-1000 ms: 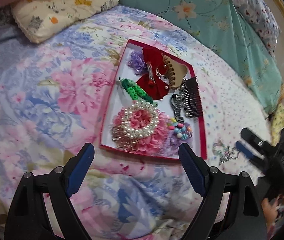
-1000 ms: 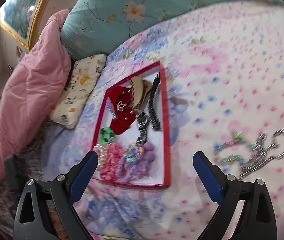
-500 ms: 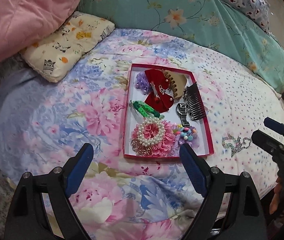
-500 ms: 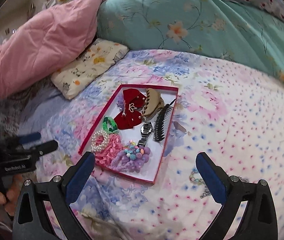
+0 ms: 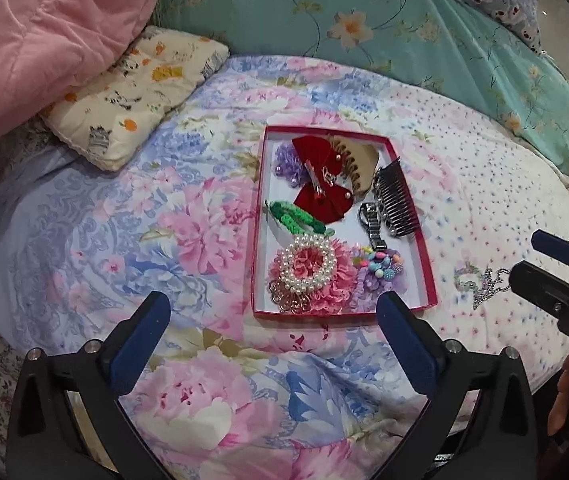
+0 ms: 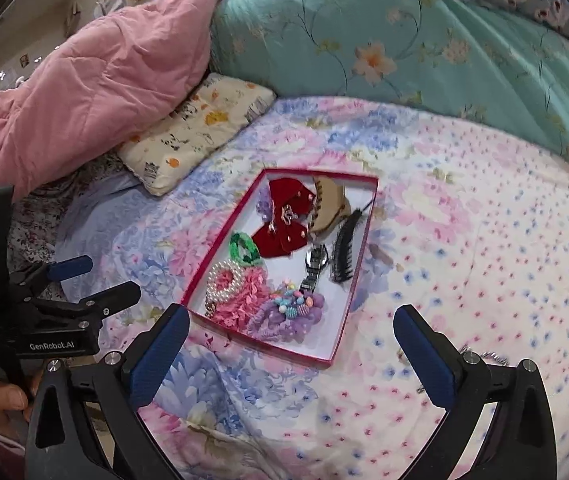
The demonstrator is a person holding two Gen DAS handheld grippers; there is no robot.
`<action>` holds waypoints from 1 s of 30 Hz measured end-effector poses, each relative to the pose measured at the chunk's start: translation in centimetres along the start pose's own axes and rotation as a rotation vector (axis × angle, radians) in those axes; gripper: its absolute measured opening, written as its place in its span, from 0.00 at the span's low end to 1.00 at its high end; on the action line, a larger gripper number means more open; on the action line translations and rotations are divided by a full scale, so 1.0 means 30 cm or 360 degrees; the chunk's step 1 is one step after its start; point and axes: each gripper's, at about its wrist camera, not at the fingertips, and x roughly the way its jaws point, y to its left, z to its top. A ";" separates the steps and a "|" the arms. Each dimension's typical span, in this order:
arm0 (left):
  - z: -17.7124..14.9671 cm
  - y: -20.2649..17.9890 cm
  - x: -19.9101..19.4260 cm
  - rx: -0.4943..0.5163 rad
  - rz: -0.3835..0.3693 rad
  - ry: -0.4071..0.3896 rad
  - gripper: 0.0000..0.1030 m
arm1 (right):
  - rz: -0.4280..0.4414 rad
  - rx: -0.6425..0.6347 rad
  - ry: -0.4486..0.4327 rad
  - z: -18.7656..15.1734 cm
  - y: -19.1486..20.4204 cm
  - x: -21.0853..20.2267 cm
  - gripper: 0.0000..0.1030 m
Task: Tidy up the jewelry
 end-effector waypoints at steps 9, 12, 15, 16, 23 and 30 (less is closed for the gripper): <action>-0.038 0.034 0.103 -0.0098 0.0000 -0.0047 1.00 | -0.0065 0.0020 0.0023 -0.055 -0.024 0.139 1.00; -0.052 0.037 0.138 -0.0107 0.0003 -0.0021 1.00 | -0.0072 0.0002 0.0024 -0.076 -0.017 0.178 1.00; -0.064 0.037 0.162 -0.0110 0.0024 0.0007 1.00 | -0.0042 0.0016 0.0049 -0.090 -0.023 0.214 1.00; -0.067 0.038 0.168 -0.0113 0.0025 0.0011 1.00 | -0.0044 0.0020 0.0058 -0.094 -0.025 0.225 1.00; -0.071 0.033 0.187 -0.0095 0.0042 0.0038 1.00 | -0.0011 0.0043 0.0101 -0.103 -0.039 0.271 1.00; -0.066 0.027 0.187 -0.0076 0.0049 0.0034 1.00 | 0.0006 0.0048 0.0112 -0.093 -0.039 0.282 1.00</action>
